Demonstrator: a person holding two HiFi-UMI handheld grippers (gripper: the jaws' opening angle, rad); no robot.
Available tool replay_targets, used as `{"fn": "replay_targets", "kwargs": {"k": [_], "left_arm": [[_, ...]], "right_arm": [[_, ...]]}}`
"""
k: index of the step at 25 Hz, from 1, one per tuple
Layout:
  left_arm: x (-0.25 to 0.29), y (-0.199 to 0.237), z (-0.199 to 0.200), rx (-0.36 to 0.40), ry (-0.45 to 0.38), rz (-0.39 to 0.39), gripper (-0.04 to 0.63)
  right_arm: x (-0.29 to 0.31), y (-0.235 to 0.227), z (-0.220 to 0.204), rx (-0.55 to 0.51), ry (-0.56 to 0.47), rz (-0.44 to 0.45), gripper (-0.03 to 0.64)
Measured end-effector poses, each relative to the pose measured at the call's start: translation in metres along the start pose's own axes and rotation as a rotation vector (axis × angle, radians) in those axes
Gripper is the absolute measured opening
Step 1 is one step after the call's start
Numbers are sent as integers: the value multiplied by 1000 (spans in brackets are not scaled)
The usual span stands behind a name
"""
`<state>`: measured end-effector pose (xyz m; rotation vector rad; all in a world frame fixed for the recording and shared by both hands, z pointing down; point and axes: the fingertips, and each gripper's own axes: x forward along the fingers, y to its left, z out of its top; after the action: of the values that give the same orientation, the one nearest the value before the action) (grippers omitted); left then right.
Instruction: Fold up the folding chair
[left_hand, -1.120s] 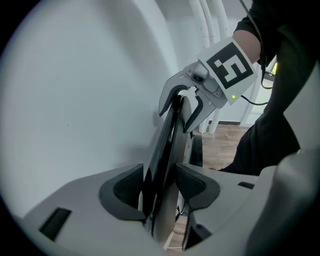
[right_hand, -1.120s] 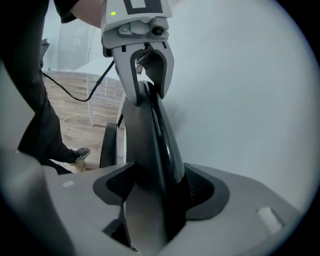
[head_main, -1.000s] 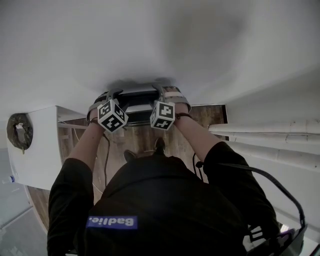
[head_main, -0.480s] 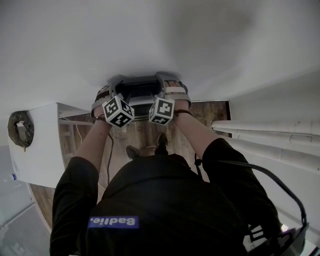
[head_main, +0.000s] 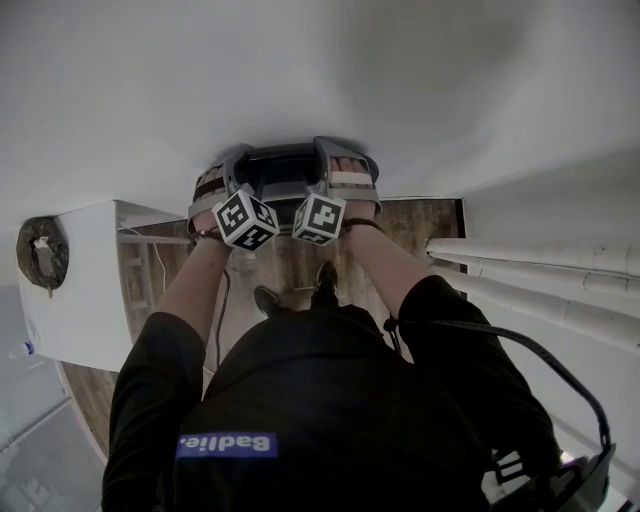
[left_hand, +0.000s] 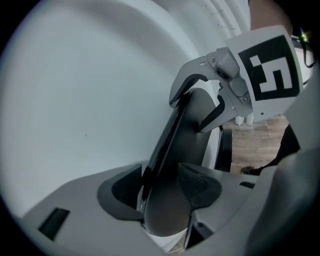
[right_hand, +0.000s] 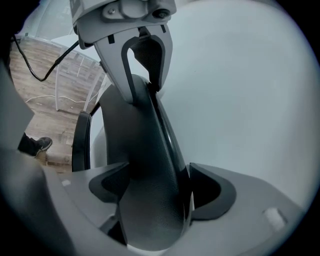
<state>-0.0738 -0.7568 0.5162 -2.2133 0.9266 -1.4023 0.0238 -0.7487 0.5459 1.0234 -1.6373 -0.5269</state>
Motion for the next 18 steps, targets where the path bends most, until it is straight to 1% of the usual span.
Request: {"fn": "replay_targets", "kwargs": {"k": [10,14,18], "left_arm": [[-1,8,1,37,3,60,215],[-3,7,-1,72,10,76,213],[-5,6,-6,75,21,77,213]], "right_arm": [[0,-7,4,-29,-20,-74,344],[2,-6,4,-44,-27,-79,344],[1,-3,6,-47,-31,-74,344]]}}
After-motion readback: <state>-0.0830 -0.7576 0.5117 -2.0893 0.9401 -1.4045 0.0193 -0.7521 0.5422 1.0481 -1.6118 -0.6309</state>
